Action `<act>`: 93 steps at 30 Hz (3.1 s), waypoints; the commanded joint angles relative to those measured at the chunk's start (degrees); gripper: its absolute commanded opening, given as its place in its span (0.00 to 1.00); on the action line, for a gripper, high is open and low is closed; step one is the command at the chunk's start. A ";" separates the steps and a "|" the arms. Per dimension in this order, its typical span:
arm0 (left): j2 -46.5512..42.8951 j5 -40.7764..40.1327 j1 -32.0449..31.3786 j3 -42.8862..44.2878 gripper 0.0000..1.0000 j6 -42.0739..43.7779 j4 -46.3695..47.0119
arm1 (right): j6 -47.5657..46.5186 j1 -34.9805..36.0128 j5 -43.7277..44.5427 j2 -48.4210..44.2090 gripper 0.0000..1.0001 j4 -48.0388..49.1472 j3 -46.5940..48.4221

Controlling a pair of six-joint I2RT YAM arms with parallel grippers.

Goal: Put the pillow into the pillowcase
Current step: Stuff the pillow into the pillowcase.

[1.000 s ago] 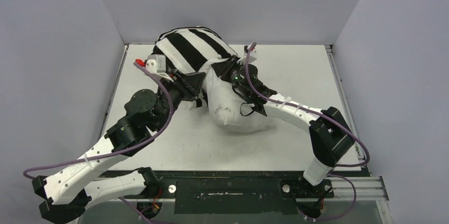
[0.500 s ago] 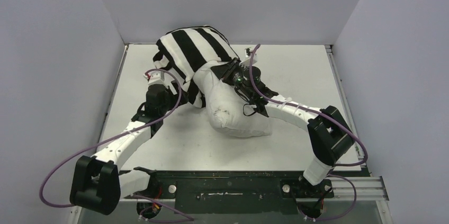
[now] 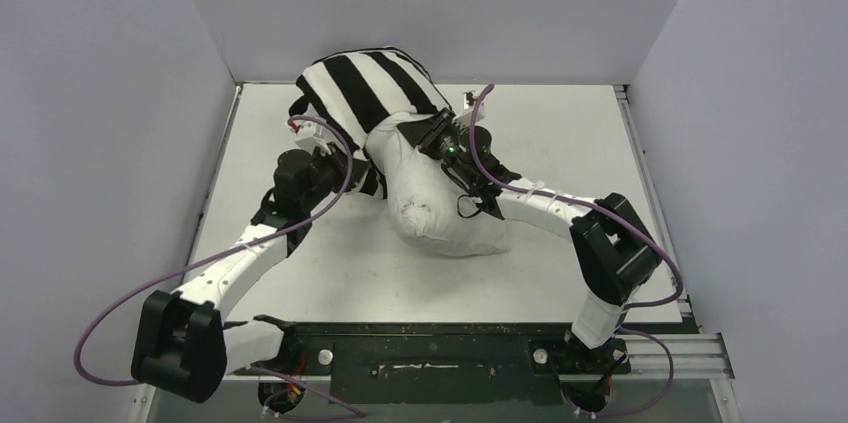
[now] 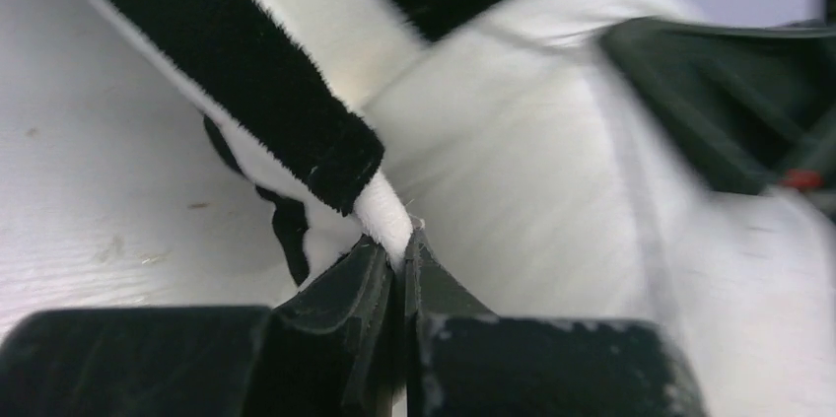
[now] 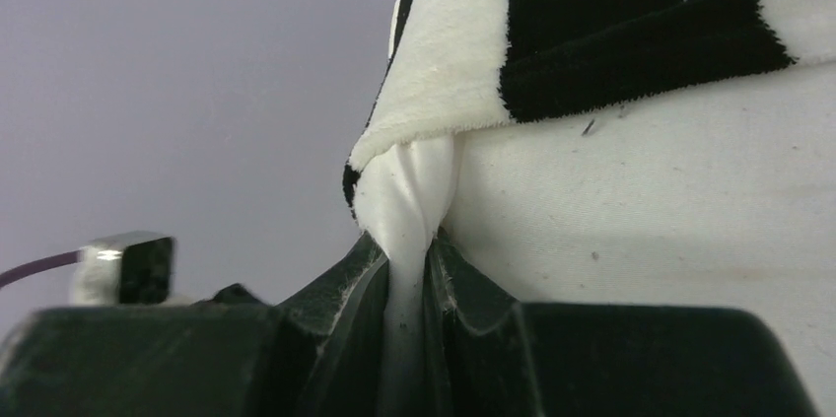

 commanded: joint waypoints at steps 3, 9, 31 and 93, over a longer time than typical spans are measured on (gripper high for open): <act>-13.48 -8.58 -19.52 13.33 0.00 3.94 -14.36 | 5.38 -0.84 7.98 1.49 0.00 12.65 1.19; -17.20 -17.89 -32.99 -1.43 0.00 -4.25 -11.96 | 6.10 -0.65 16.06 3.91 0.00 11.81 1.17; -3.39 -7.76 -32.62 37.80 0.00 -0.44 -20.43 | 14.96 -3.42 -9.78 -2.13 0.26 6.29 -3.32; 24.99 -13.85 -36.48 39.91 0.00 1.58 -33.13 | -11.32 -18.23 -6.80 -24.52 0.75 -5.30 -31.95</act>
